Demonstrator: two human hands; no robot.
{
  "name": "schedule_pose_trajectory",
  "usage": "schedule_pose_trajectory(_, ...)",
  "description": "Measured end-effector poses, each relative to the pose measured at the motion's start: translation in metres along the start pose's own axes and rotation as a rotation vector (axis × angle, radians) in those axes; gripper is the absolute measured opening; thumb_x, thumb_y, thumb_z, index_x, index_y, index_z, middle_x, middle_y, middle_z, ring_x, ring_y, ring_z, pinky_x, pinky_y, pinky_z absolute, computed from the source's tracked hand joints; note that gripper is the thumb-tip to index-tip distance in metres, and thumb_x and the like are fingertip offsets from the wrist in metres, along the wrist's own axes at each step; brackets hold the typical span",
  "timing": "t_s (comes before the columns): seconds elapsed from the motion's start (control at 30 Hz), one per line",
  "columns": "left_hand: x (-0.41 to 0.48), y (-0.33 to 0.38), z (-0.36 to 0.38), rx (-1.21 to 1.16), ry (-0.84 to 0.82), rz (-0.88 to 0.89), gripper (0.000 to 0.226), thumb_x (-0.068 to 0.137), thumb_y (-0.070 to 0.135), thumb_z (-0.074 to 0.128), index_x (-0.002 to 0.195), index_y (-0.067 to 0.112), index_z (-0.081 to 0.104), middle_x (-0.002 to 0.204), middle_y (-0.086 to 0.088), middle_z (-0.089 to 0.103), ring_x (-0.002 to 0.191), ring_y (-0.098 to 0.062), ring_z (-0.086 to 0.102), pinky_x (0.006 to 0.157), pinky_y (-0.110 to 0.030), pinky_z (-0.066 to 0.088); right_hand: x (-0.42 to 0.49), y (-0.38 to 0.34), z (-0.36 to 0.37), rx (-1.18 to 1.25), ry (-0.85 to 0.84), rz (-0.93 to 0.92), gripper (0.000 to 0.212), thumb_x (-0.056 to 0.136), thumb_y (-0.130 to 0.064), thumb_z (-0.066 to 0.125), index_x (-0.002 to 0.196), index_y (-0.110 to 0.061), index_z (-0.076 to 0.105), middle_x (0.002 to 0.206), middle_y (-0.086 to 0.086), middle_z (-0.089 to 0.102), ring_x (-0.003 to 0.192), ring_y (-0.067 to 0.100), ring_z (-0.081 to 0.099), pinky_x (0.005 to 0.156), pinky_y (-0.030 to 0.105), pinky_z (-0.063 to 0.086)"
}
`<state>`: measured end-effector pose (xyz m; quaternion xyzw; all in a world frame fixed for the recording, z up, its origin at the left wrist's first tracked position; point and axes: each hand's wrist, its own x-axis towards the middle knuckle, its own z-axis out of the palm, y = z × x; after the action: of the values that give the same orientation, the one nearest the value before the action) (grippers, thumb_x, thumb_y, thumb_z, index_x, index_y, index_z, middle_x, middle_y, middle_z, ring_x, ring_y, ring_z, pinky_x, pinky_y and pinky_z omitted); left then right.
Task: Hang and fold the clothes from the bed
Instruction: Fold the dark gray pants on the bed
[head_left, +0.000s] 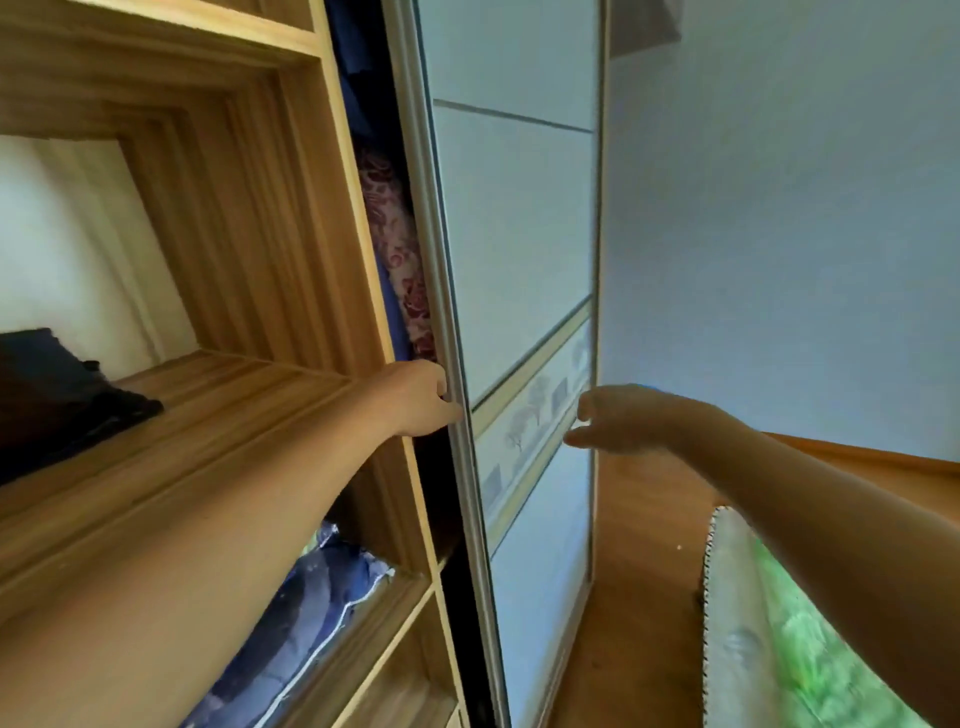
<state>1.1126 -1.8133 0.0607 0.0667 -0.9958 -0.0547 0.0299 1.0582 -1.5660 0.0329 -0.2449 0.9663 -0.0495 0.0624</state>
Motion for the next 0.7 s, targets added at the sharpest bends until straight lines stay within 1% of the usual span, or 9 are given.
schedule_pose_trajectory(0.03,0.005,0.015,0.008,0.006,-0.016,0.041,0.04,0.092,0.048,0.06,0.112,0.013,0.064,0.109,-0.007,0.066,0.094,-0.024,0.063,0.072,-0.034,0.047,-0.007,0.018,0.005,-0.006,-0.01,0.045,0.036,0.099,-0.049,0.053,0.106,-0.015,0.062,0.104,0.004,0.059,0.11,0.026,0.057,0.085,0.028,0.039)
schedule_pose_trajectory(0.07,0.009,0.031,0.016,0.01,-0.034,0.078,0.043,0.092,0.049,0.06,0.118,0.015,0.062,0.117,-0.005,0.065,0.099,-0.023,0.062,0.076,-0.033,0.049,-0.015,0.035,0.009,-0.011,-0.027,0.105,0.037,0.099,-0.049,0.053,0.107,-0.013,0.062,0.103,0.003,0.058,0.108,0.026,0.058,0.082,0.026,0.035)
schedule_pose_trajectory(0.17,0.024,0.076,0.044,0.026,-0.094,0.184,0.052,0.094,0.048,0.058,0.136,0.019,0.054,0.139,-0.003,0.053,0.12,-0.023,0.054,0.091,-0.031,0.046,-0.037,0.087,0.021,-0.008,-0.031,0.242,0.049,0.098,-0.054,0.053,0.124,-0.013,0.06,0.128,0.005,0.063,0.113,0.024,0.058,0.085,0.029,0.037)
schedule_pose_trajectory(0.27,0.047,0.11,0.075,0.019,-0.149,0.252,0.053,0.095,0.047,0.058,0.139,0.02,0.052,0.144,-0.002,0.051,0.126,-0.023,0.051,0.099,-0.032,0.044,-0.053,0.131,0.032,0.005,-0.054,0.352,0.052,0.099,-0.053,0.051,0.131,-0.013,0.057,0.135,0.006,0.059,0.122,0.026,0.056,0.095,0.033,0.042)
schedule_pose_trajectory(0.37,0.082,0.144,0.105,0.0,-0.172,0.289,0.049,0.092,0.046,0.059,0.135,0.022,0.055,0.137,-0.003,0.058,0.118,-0.021,0.056,0.09,-0.032,0.046,-0.056,0.174,0.043,0.08,-0.07,0.456,0.053,0.096,-0.056,0.054,0.131,-0.017,0.057,0.135,0.004,0.06,0.117,0.025,0.056,0.098,0.037,0.045)
schedule_pose_trajectory(0.47,0.124,0.181,0.137,-0.02,-0.205,0.32,0.043,0.092,0.042,0.06,0.128,0.021,0.058,0.122,-0.002,0.063,0.107,-0.021,0.06,0.087,-0.034,0.05,-0.044,0.216,0.053,0.117,-0.099,0.525,0.057,0.099,-0.054,0.052,0.14,-0.014,0.054,0.143,0.005,0.055,0.128,0.027,0.052,0.105,0.039,0.043)
schedule_pose_trajectory(0.57,0.173,0.216,0.171,-0.03,-0.209,0.347,0.037,0.088,0.043,0.061,0.12,0.024,0.06,0.118,0.002,0.063,0.103,-0.019,0.06,0.089,-0.036,0.052,-0.017,0.26,0.061,0.144,-0.109,0.562,0.057,0.1,-0.051,0.052,0.14,-0.012,0.054,0.142,0.007,0.056,0.126,0.028,0.054,0.1,0.037,0.043)
schedule_pose_trajectory(0.63,0.21,0.236,0.192,-0.029,-0.212,0.367,0.033,0.086,0.045,0.062,0.113,0.026,0.061,0.108,0.004,0.065,0.097,-0.018,0.06,0.086,-0.037,0.054,0.006,0.29,0.066,0.161,-0.12,0.583,0.056,0.1,-0.049,0.053,0.141,-0.011,0.054,0.142,0.009,0.056,0.125,0.029,0.054,0.099,0.037,0.044)
schedule_pose_trajectory(0.7,0.249,0.254,0.211,-0.021,-0.221,0.374,0.034,0.088,0.045,0.061,0.115,0.025,0.06,0.106,0.004,0.064,0.097,-0.017,0.059,0.085,-0.036,0.053,0.035,0.324,0.069,0.162,-0.139,0.593,0.056,0.102,-0.048,0.051,0.144,-0.011,0.052,0.145,0.01,0.055,0.128,0.03,0.053,0.099,0.036,0.042)
